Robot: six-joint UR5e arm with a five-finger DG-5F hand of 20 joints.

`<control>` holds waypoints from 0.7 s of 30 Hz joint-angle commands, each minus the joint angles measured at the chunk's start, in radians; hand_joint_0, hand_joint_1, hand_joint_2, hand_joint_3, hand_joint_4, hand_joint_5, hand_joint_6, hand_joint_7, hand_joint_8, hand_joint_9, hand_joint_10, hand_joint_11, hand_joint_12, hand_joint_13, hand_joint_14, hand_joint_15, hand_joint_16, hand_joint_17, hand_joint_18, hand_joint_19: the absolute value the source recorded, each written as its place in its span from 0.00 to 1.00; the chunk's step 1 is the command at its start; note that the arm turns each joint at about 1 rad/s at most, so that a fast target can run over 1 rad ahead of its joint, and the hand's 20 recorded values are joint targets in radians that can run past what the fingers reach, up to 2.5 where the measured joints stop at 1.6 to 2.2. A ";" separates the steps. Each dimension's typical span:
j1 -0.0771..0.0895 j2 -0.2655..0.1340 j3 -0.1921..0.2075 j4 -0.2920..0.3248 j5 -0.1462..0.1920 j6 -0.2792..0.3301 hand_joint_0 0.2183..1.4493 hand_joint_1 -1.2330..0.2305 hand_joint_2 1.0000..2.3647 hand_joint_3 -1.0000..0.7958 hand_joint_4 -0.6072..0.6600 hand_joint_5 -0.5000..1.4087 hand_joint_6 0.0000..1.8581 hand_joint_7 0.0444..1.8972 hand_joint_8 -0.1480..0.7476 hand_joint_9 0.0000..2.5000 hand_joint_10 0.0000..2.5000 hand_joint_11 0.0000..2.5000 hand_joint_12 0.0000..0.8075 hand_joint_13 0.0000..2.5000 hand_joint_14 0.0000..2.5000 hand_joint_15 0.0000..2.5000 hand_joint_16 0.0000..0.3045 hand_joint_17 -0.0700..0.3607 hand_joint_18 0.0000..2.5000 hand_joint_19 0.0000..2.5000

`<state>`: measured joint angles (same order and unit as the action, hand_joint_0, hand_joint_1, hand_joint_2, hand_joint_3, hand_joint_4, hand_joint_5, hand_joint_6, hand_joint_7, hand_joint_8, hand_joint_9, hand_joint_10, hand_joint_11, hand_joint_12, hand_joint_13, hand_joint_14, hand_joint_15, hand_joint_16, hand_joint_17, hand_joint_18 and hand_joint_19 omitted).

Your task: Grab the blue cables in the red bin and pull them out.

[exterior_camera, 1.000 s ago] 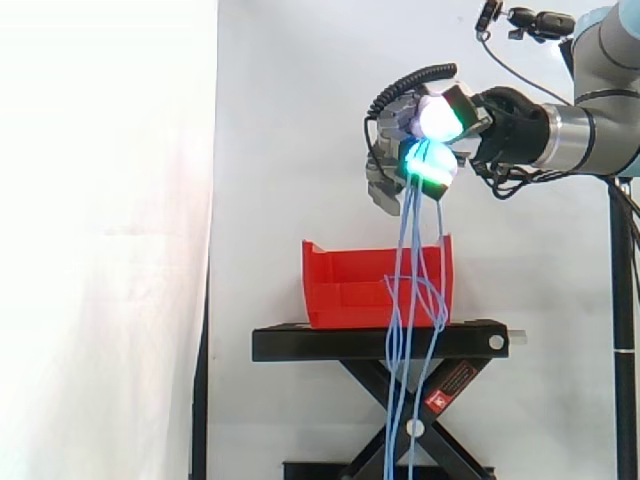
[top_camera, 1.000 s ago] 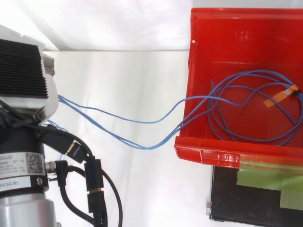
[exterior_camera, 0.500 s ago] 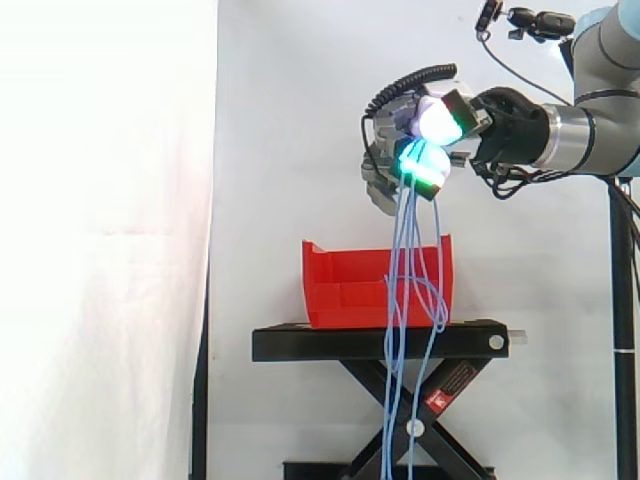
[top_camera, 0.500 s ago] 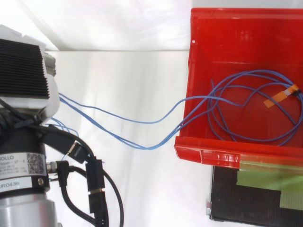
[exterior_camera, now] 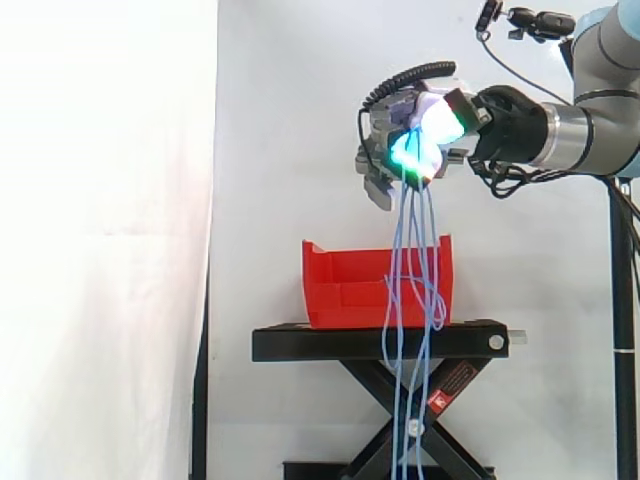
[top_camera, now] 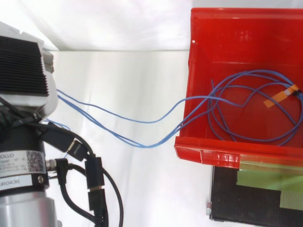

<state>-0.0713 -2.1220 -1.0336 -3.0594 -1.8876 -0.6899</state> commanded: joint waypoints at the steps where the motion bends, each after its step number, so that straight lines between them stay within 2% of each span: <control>1: -0.001 0.000 0.000 0.010 -0.001 0.008 0.56 0.13 0.00 0.00 0.66 0.49 0.52 0.25 0.52 0.27 0.13 0.66 0.44 0.34 0.83 0.43 0.15 0.39 0.28 0.43; 5: -0.001 0.000 0.000 0.010 -0.001 0.008 0.57 0.13 0.00 0.00 0.65 0.49 0.53 0.25 0.51 0.27 0.14 0.65 0.43 0.35 0.83 0.42 0.14 0.39 0.28 0.44; 10: 0.001 0.000 0.000 0.021 -0.001 0.008 0.61 0.14 0.00 0.03 0.65 0.48 0.65 0.21 0.52 0.28 0.16 0.64 0.43 0.35 0.82 0.43 0.14 0.39 0.29 0.44; 16: -0.001 0.000 0.000 0.047 -0.002 0.002 0.62 0.15 0.00 0.04 0.64 0.47 0.67 0.21 0.51 0.28 0.17 0.63 0.43 0.36 0.83 0.43 0.14 0.39 0.29 0.44; 21: -0.001 0.000 0.000 0.117 -0.027 -0.070 0.62 0.15 0.00 0.04 0.63 0.47 0.67 0.21 0.51 0.28 0.17 0.63 0.43 0.36 0.83 0.43 0.14 0.39 0.29 0.44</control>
<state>-0.0720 -2.1218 -1.0338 -2.9743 -1.9014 -0.7242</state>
